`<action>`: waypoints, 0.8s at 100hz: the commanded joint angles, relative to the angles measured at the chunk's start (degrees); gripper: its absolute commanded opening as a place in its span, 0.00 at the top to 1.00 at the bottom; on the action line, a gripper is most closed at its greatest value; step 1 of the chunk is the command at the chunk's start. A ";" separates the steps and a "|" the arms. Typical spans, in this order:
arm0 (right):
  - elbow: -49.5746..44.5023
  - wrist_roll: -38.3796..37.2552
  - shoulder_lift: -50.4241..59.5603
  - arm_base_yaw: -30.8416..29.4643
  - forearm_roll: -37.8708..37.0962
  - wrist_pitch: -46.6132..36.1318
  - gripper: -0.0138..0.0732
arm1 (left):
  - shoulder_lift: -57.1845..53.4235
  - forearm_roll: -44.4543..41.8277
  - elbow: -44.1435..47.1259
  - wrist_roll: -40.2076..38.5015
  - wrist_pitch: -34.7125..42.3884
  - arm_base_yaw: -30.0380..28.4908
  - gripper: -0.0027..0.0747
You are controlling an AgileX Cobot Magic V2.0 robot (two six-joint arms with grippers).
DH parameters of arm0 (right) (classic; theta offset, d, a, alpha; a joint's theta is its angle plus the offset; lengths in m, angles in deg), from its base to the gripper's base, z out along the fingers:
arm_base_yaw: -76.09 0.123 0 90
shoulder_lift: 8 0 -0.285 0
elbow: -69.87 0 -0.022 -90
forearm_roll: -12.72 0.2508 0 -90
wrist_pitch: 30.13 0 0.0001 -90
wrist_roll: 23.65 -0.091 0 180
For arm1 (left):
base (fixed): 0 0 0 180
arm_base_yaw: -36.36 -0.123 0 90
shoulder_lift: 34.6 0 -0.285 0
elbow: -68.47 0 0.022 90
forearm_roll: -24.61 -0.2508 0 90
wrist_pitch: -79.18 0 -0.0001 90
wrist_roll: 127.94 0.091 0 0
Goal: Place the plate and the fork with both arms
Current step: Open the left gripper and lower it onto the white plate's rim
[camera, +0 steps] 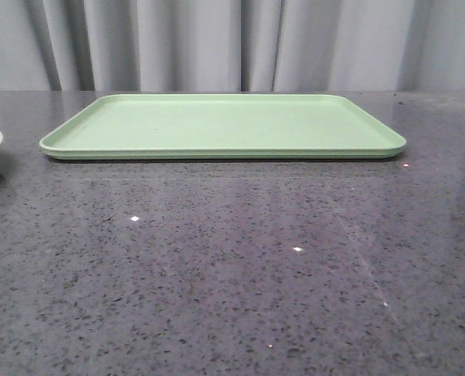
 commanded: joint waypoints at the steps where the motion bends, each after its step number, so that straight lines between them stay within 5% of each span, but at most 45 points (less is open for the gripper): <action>1: 1.98 0.51 -0.48 -0.27 -0.26 -3.41 0.24 | 0.35 0.43 -1.87 0.36 3.87 0.32 0.29; 49: 1.98 0.51 -0.48 -0.27 -0.26 -3.41 0.24 | 4.59 -13.56 -1.97 -3.79 4.65 -0.13 0.29; 80: 1.98 0.51 -0.48 -0.27 -0.26 -3.36 0.24 | 12.87 -13.69 -1.97 -3.69 11.59 -11.03 0.29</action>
